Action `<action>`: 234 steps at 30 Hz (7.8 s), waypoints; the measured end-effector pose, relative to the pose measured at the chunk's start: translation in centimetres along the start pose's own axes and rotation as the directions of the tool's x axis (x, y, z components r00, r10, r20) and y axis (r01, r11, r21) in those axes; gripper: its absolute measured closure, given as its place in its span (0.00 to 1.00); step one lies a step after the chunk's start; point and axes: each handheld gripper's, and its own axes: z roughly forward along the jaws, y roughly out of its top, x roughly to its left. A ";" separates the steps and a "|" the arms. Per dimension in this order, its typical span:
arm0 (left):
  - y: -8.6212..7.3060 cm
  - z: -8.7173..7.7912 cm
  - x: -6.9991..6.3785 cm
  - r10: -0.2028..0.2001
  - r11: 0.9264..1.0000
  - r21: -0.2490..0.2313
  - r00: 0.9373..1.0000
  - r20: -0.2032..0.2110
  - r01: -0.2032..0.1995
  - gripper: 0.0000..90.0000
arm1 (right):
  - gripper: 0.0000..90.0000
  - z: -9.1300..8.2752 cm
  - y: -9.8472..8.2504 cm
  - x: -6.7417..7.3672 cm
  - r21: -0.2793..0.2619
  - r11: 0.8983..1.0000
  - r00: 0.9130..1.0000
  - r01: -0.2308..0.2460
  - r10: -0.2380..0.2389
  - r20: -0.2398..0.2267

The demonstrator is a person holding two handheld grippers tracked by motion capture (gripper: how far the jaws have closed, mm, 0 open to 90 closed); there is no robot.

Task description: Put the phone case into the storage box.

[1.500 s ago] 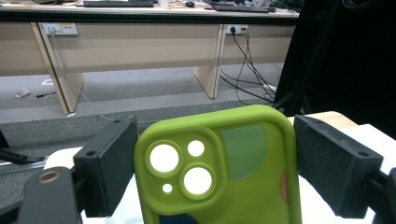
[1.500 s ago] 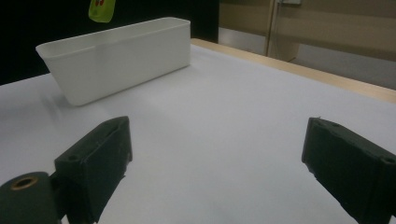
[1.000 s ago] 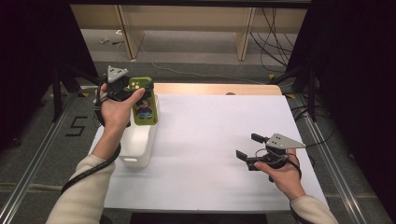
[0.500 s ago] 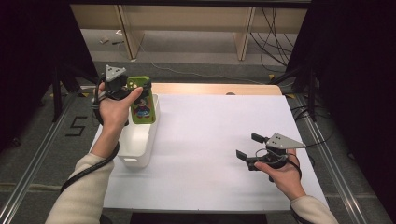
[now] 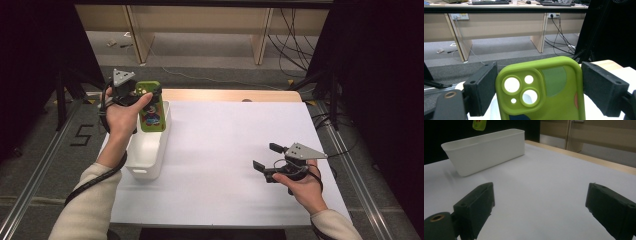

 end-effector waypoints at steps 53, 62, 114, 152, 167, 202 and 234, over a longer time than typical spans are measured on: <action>0.2 1.7 0.9 0.053 0.998 -0.012 0.998 -0.018 -0.054 0.18 | 0.11 0.0 0.0 -0.1 0.000 1.000 1.000 -0.007 0.007 -0.003; 0.2 2.0 1.2 0.054 0.998 -0.011 0.998 -0.024 -0.055 0.18 | 0.12 0.0 0.0 -0.1 0.000 1.000 1.000 -0.008 0.008 -0.005; 0.1 4.2 2.5 0.067 0.998 -0.012 0.997 -0.028 -0.067 0.18 | 0.12 0.0 0.0 -0.1 0.000 1.000 1.000 -0.010 0.010 -0.012; -0.4 5.8 2.6 0.080 0.997 0.002 0.997 -0.020 -0.080 0.18 | 0.12 0.0 -0.1 0.0 0.002 1.000 1.000 -0.012 0.012 -0.015; -0.8 6.2 2.7 0.088 0.996 0.015 0.996 -0.025 -0.087 0.18 | 0.12 0.0 0.0 0.0 0.002 1.000 1.000 -0.011 0.011 -0.015; -1.4 7.2 3.0 0.092 0.995 0.042 0.995 -0.043 -0.090 0.18 | 0.12 0.0 -0.1 0.0 0.006 1.000 1.000 -0.011 0.011 -0.016; -1.9 7.9 3.2 0.099 0.993 0.062 0.994 -0.050 -0.096 0.18 | 0.12 0.0 -0.1 0.0 0.005 1.000 1.000 -0.011 0.011 -0.016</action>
